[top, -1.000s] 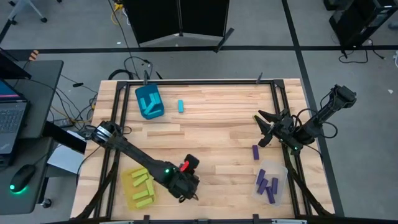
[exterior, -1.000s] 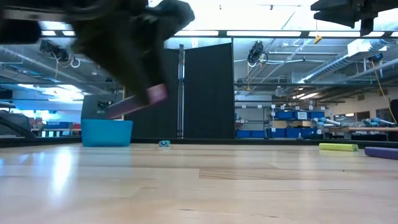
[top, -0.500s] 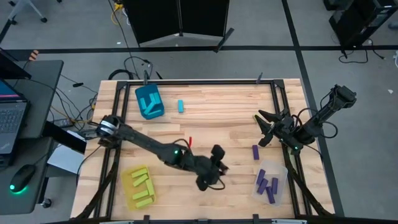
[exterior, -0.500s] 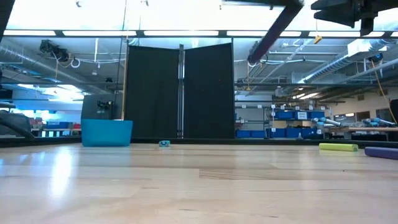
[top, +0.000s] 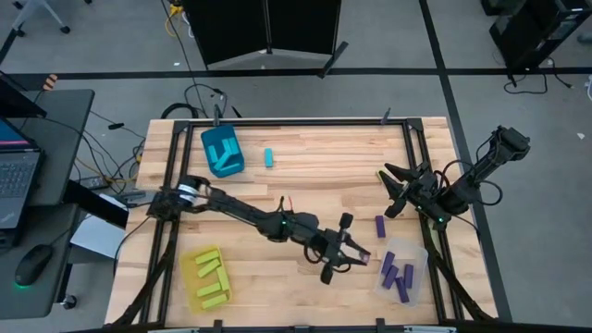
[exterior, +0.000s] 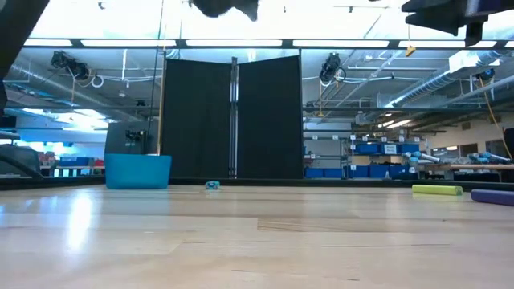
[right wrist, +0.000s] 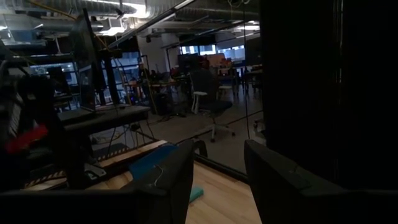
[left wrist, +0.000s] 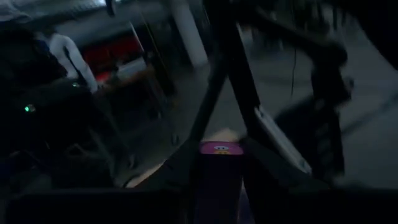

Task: Sort blocks
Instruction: Put the purple block into the transparent bin

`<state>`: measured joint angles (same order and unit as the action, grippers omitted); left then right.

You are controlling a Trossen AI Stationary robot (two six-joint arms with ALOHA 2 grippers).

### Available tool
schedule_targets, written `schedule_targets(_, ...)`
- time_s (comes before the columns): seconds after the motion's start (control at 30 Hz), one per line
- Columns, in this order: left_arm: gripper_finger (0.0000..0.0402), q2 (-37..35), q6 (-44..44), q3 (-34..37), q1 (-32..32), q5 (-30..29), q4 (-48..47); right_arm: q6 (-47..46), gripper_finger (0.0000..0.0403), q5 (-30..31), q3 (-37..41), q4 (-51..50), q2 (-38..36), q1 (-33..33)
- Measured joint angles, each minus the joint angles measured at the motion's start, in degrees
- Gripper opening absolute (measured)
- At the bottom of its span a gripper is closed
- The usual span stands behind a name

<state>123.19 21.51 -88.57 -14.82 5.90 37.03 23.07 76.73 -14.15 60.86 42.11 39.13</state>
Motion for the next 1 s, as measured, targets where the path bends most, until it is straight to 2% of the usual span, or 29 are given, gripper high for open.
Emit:
schedule_targets(0.17,0.0105,7.05,-9.16,-5.83,1.24,3.81,8.65,0.08,0.0154,0.02,0.0,0.86,-0.01,0.0)
schedule_targets(0.47,0.0104,21.91,-16.54,-26.13,1.32,10.46,8.86,0.63,0.0154,0.12,0.0,1.03,0.0,0.0)
schedule_targets(0.77,0.0104,36.91,-22.88,-46.33,2.14,14.51,8.29,0.97,0.0154,0.15,0.0,1.03,-0.02,0.07)
schedule_targets(0.93,0.0105,38.04,-25.31,-44.7,2.84,12.6,6.04,1.26,0.0154,0.17,0.0,0.99,-0.02,0.07)
schedule_targets(1.0,0.012,38.04,-26.41,-44.53,3.0,11.12,5.69,1.39,0.0154,0.17,0.0,1.01,-0.03,0.07)
